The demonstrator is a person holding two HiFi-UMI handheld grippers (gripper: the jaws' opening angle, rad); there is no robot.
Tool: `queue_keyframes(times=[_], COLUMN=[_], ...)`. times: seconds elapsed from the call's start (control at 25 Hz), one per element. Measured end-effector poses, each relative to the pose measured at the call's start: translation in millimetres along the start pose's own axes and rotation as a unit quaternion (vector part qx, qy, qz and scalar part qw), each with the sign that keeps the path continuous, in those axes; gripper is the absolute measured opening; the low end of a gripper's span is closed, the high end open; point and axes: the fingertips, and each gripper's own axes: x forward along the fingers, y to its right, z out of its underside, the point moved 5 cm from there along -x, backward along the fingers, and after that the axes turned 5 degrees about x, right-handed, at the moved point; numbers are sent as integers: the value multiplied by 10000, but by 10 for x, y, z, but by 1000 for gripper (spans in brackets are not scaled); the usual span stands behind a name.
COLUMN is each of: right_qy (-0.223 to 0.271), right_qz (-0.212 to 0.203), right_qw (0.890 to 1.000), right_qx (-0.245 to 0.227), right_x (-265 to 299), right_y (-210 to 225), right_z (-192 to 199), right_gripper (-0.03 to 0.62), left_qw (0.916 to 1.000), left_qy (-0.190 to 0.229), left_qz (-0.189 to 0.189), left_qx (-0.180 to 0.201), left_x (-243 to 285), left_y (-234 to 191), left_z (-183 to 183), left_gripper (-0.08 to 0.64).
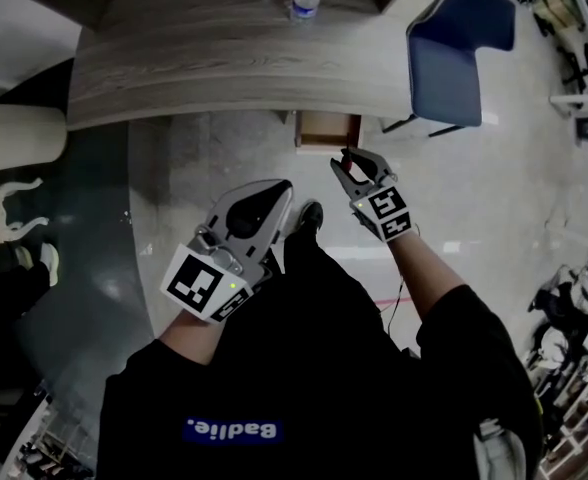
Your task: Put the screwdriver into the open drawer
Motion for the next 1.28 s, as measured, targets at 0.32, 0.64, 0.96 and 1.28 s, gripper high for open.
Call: queue_keyframes(times=[0.32, 0.64, 0.96, 1.28], right_qy=[-873, -1427, -1708, -2176], right_qz=[236, 367, 318, 410], right_qw=[9930, 9847, 9762, 9547], right_qx=[-759, -934, -1297, -1986], right_x=[394, 717, 1002, 1279], right_y=[223, 410, 519, 768], right_z=[414, 755, 971, 1169], right_gripper=[123, 123, 123, 123], left_qw=[9999, 9997, 9994, 9989], left_qy=[-27, -89, -174, -306], left_qz=[-106, -203, -250, -295], left_qx=[-31, -105, -143, -180], left_x=[-32, -59, -59, -78], left_y=[-76, -190, -273, -362], left_z=[25, 118, 234, 399], left_gripper=[2, 2, 2, 2])
